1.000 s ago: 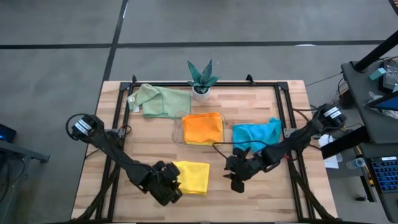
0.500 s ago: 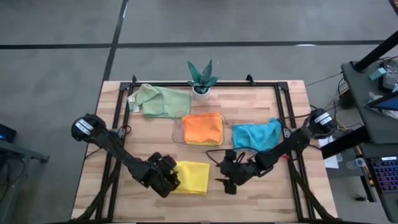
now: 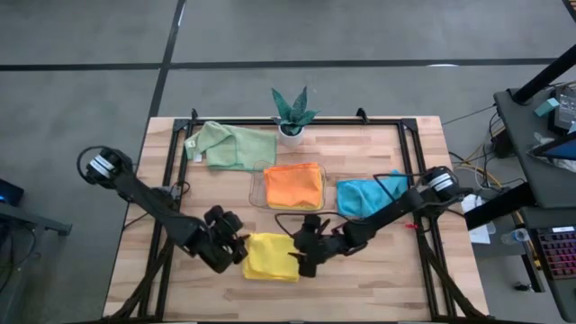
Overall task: Fold microfiber towels
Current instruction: Fold the yellow microfiber towel
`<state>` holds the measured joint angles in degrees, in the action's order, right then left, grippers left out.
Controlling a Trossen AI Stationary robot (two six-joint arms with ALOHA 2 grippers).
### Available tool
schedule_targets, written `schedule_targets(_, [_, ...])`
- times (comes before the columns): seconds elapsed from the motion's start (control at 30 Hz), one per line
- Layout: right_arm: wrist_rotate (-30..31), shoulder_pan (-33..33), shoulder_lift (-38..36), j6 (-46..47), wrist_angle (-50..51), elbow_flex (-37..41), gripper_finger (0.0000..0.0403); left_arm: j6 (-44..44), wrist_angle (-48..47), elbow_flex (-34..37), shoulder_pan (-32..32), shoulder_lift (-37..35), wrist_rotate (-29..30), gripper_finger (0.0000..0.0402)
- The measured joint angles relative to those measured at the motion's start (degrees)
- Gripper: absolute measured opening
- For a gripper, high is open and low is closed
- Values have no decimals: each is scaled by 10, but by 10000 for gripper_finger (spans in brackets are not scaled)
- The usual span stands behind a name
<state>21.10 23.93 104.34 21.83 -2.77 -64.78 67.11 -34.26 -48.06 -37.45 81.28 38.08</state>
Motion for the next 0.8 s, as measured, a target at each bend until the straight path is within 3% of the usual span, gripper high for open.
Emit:
schedule_targets(0.27, [0, 1, 24, 23, 50, -23, 243, -4, 154, 80, 0, 22, 0, 202])
schedule_targets(0.43, [1, 0, 23, 68, 84, -11, 243, 0, 193, 82, 3, 52, -1, 202])
schedule_targets(0.8, [20, 0, 23, 119, 57, 22, 243, 2, 261, 82, 5, 100, -17, 202])
